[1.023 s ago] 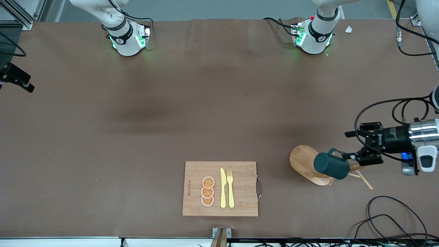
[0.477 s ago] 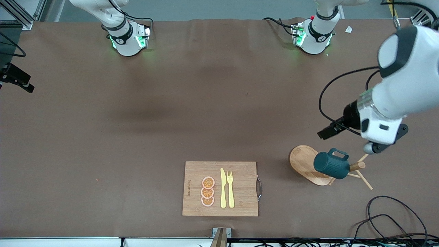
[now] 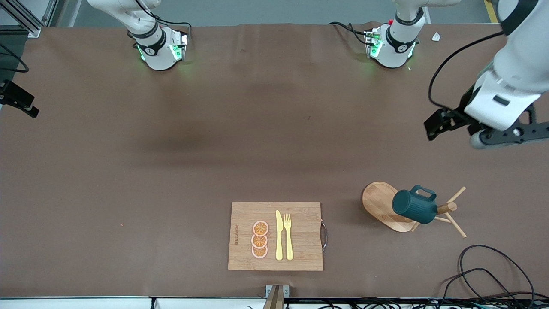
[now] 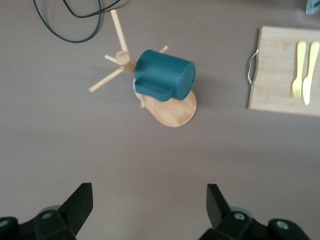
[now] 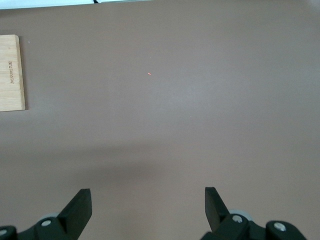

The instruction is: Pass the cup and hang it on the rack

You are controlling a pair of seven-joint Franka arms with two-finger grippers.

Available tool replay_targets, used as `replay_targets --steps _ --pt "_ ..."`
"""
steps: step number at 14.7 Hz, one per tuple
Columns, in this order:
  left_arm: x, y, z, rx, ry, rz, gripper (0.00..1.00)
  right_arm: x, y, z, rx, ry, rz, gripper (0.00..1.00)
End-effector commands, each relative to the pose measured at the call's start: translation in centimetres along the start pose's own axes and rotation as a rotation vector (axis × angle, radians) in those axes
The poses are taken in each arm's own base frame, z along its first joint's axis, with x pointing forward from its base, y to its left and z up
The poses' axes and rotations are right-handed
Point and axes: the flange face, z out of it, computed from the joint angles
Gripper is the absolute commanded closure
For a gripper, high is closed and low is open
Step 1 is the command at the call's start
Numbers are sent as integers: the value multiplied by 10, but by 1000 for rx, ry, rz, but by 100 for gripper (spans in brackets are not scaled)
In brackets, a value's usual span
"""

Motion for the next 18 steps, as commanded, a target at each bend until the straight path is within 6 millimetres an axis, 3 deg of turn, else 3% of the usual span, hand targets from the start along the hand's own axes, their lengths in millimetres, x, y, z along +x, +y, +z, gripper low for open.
replay_targets --steps 1,3,8,11,14,18 --pt "-30 -31 -19 13 -27 108 0 3 1 -2 1 9 -6 0" --pt "-47 -46 -21 16 -43 128 0 2 -1 0 31 4 -3 0" --pt "-82 -60 -10 -47 -96 96 0 2 0 0 33 4 0 0" --pt "-82 -77 -9 -59 -84 57 0 2 2 0 32 4 2 0" --pt "-93 -74 -4 -51 -57 56 0 2 1 0 33 4 0 0" --pt "-91 -76 -7 -52 -42 48 0 4 1 2 32 1 2 0"
